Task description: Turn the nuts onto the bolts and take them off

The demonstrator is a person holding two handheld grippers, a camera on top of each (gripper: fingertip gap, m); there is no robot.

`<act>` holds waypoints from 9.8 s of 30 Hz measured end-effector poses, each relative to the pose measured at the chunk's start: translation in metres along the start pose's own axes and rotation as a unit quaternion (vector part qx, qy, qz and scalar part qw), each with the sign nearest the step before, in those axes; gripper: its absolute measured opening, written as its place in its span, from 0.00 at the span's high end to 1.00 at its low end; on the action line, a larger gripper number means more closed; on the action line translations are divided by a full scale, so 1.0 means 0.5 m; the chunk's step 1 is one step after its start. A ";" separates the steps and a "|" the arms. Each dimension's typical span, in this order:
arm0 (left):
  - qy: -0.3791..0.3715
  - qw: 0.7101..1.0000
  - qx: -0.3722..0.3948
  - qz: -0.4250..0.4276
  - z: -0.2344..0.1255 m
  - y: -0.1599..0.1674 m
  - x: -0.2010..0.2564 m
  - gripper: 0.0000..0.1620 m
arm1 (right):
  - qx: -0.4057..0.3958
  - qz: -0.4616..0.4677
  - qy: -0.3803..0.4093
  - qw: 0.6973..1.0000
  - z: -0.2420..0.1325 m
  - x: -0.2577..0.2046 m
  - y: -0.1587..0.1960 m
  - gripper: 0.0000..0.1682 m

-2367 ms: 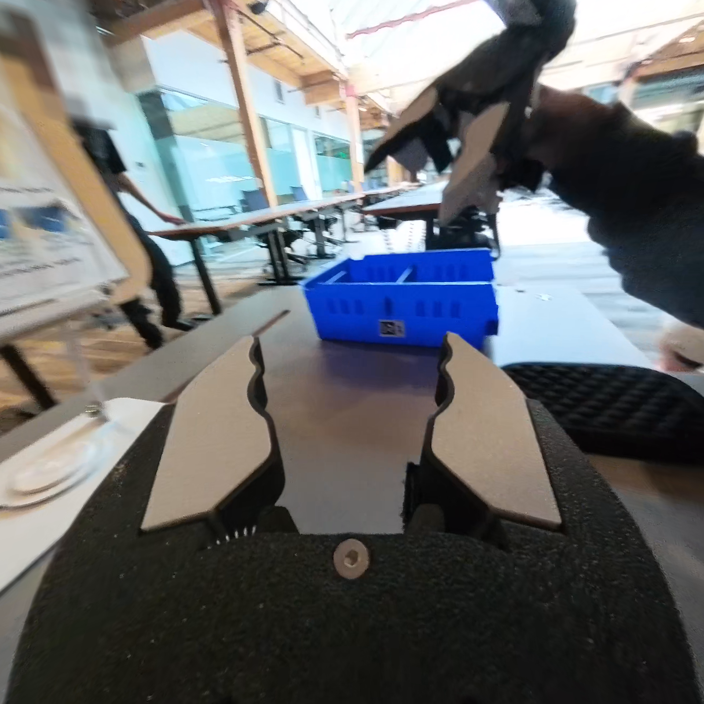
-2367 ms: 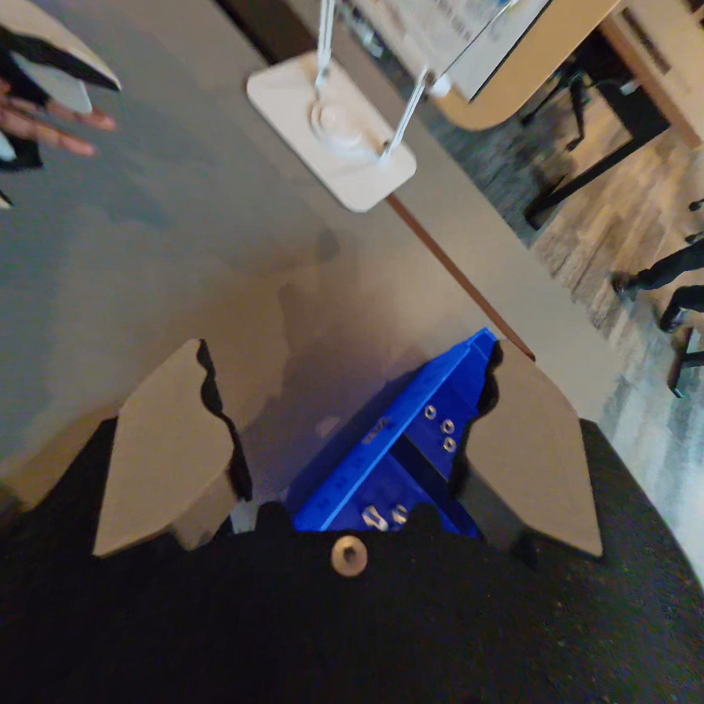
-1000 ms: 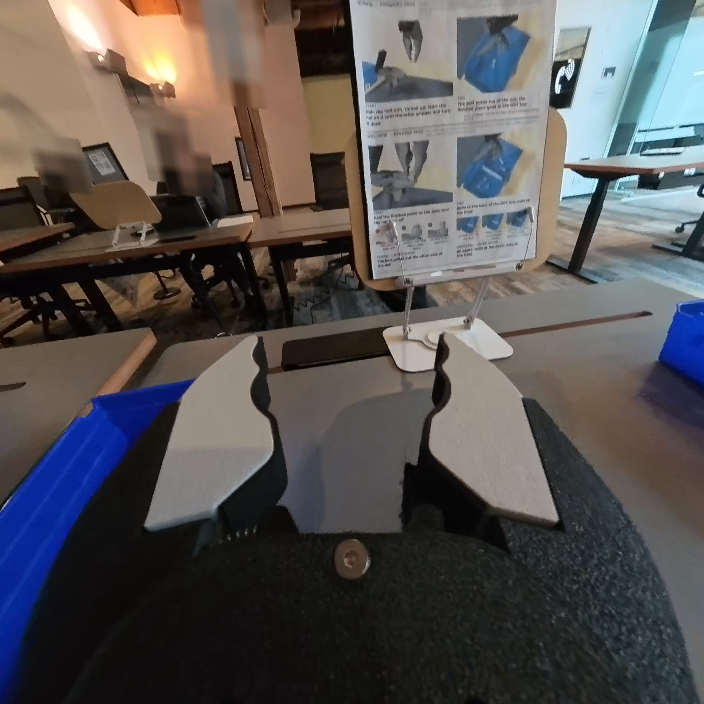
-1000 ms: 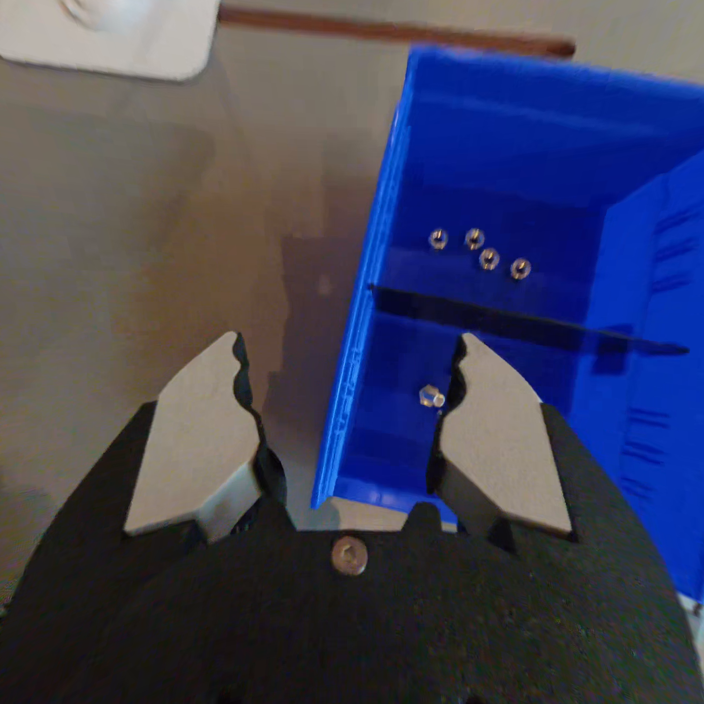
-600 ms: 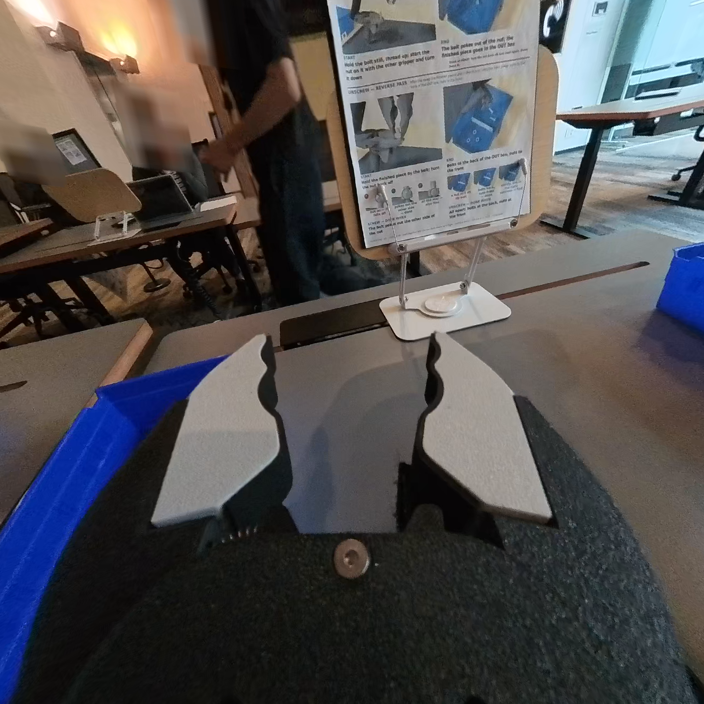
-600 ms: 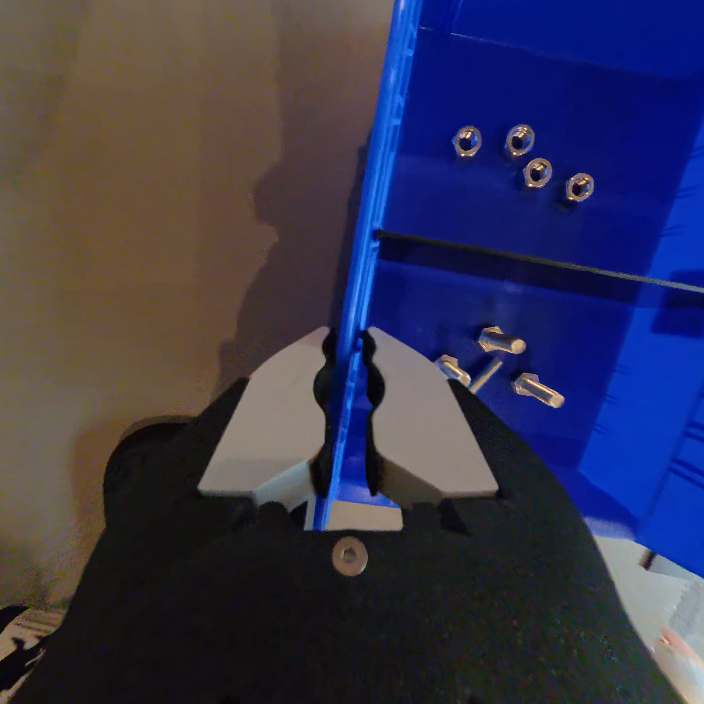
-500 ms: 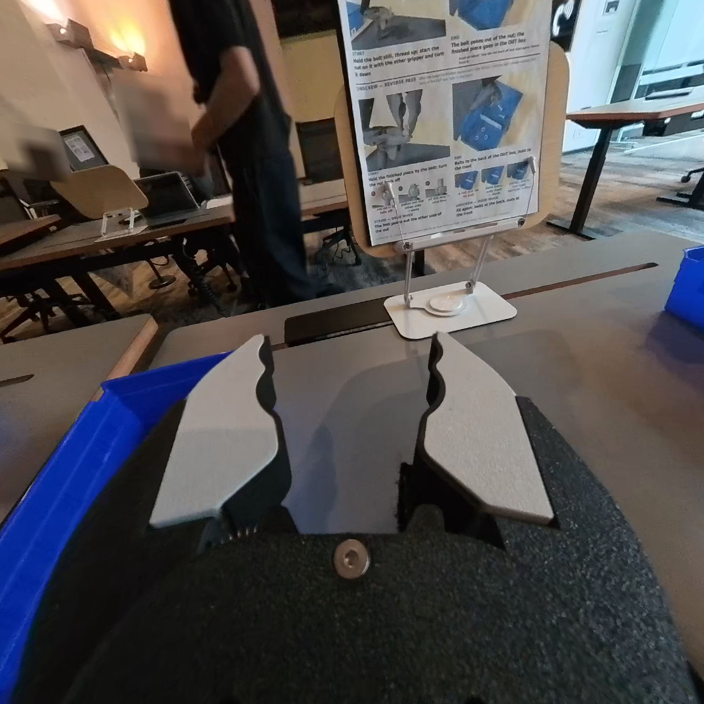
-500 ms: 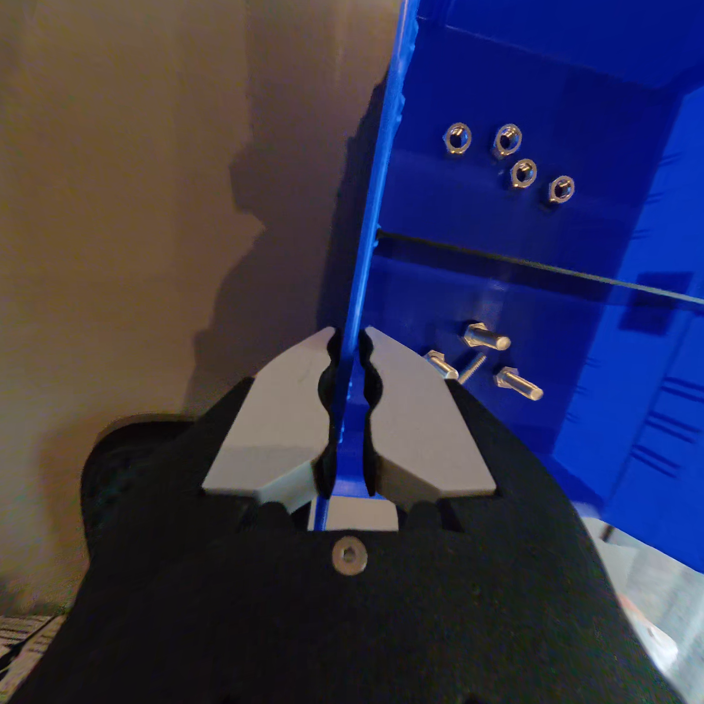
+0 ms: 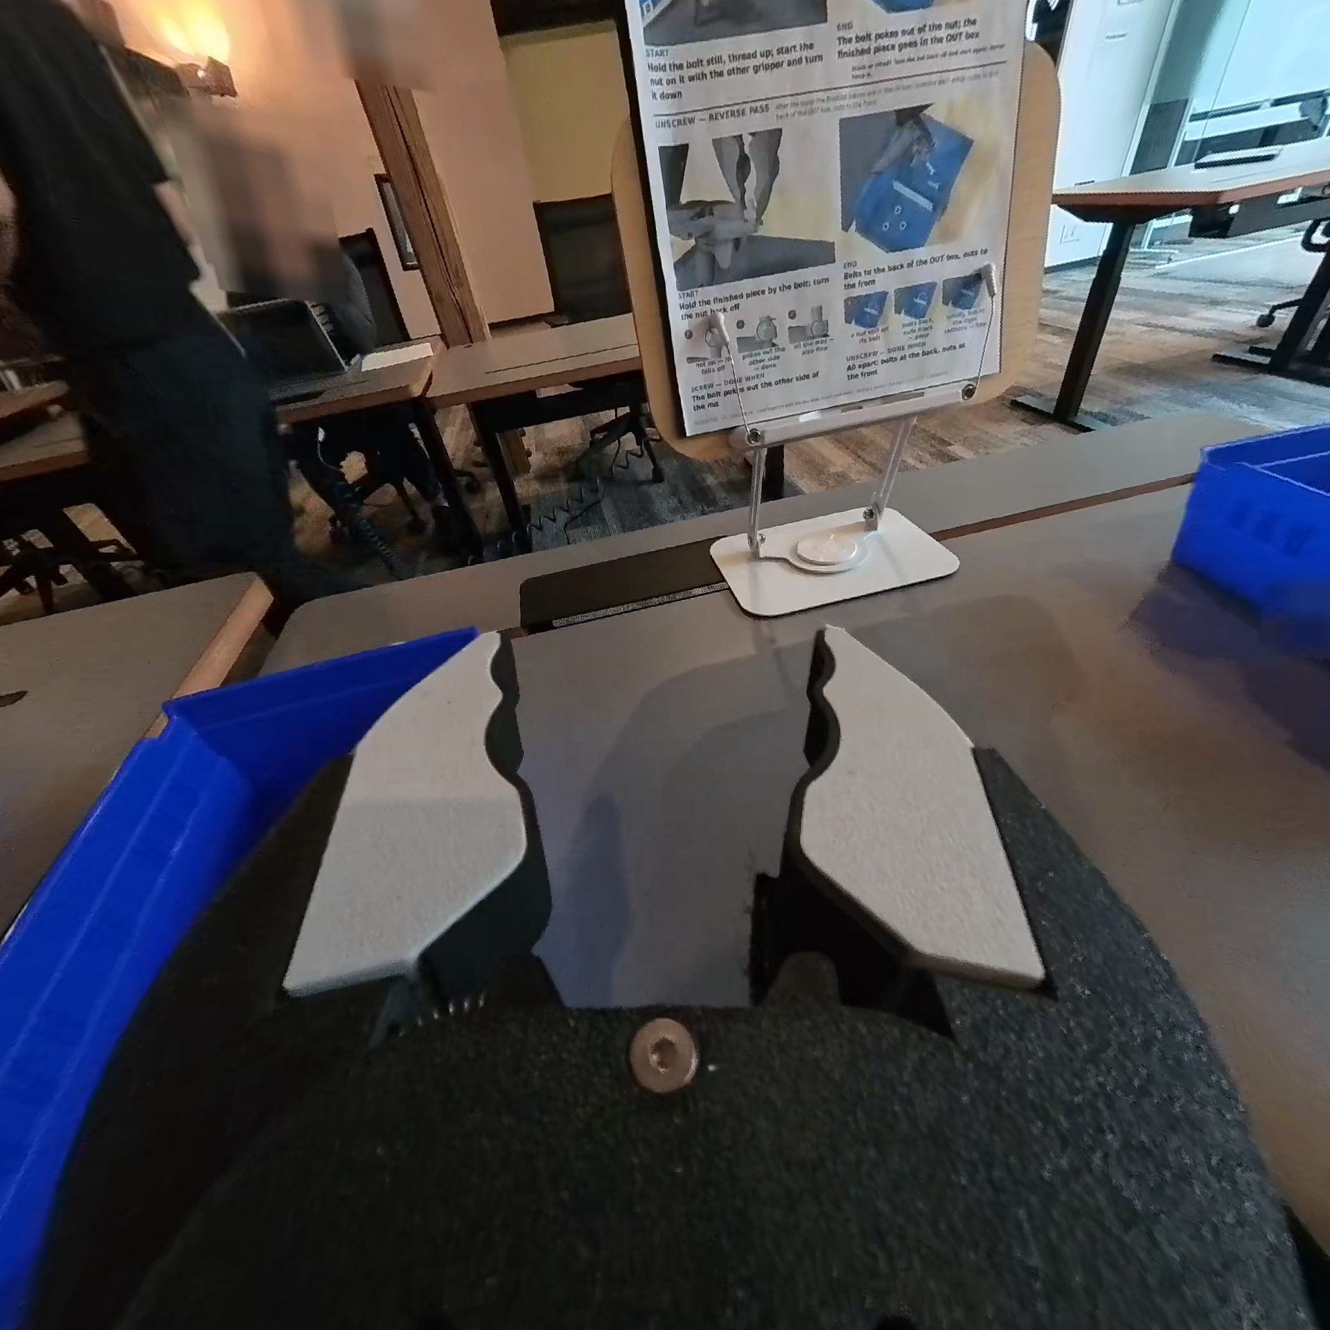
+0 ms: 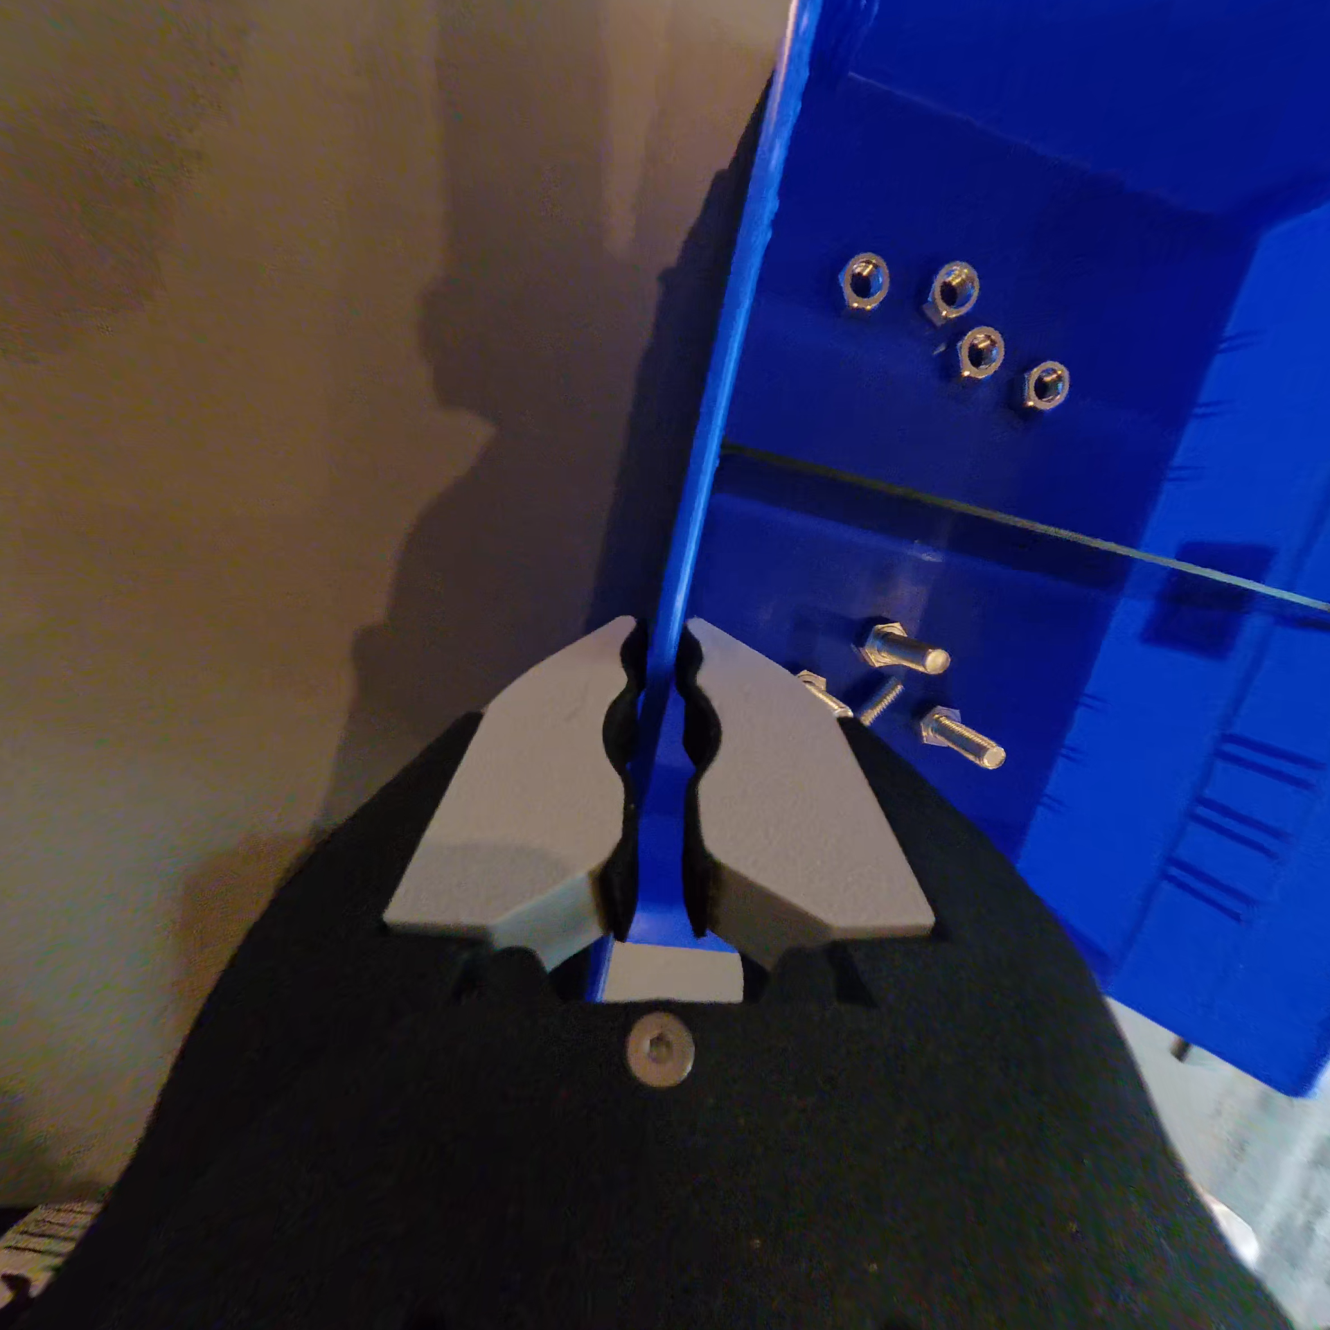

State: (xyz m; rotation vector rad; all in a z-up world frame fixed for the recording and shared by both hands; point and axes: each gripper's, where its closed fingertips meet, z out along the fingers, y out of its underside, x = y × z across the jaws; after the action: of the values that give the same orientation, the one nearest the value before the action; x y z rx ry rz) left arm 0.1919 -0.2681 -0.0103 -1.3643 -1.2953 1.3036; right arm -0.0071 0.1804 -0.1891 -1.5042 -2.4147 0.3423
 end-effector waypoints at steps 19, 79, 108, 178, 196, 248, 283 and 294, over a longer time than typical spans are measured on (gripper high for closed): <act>0.019 0.999 -0.021 0.034 -0.018 0.014 0.010 0.52 | 0.020 0.020 -0.047 0.998 0.003 -0.219 -0.081 0.95; -0.027 0.955 -0.295 0.015 0.113 0.194 -0.210 0.42 | 0.373 -0.117 -0.203 0.898 -0.356 -0.189 -0.264 0.50; -0.015 0.911 -0.410 -0.027 0.174 0.339 -0.223 0.70 | 0.392 -0.057 -0.250 0.884 -0.343 -0.098 -0.255 0.56; -0.036 0.855 -0.518 0.014 0.401 0.272 0.313 0.95 | 0.377 -0.028 -0.381 0.843 -0.324 -0.067 -0.237 0.59; 0.005 0.887 -0.459 0.048 0.400 0.199 0.348 0.67 | 0.355 -0.033 -0.346 0.868 -0.299 -0.063 -0.236 0.59; 0.114 0.770 -0.608 0.157 0.385 0.253 0.461 0.78 | -0.066 -0.053 -0.204 0.975 0.044 -0.074 -0.115 0.88; 0.231 0.795 -0.557 0.074 0.311 0.030 0.423 0.95 | -0.093 -0.031 -0.025 0.995 -0.220 -0.078 -0.123 0.97; 0.186 0.804 -0.564 0.033 0.222 0.018 0.159 0.94 | -0.080 -0.099 -0.036 0.991 -0.283 -0.332 -0.214 0.97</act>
State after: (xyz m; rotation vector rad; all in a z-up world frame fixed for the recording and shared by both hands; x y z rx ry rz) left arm 0.0779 -0.2001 -0.0436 -2.3081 -1.8028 0.1145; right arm 0.0232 -0.0075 -0.0382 -1.3171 -2.6770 0.1664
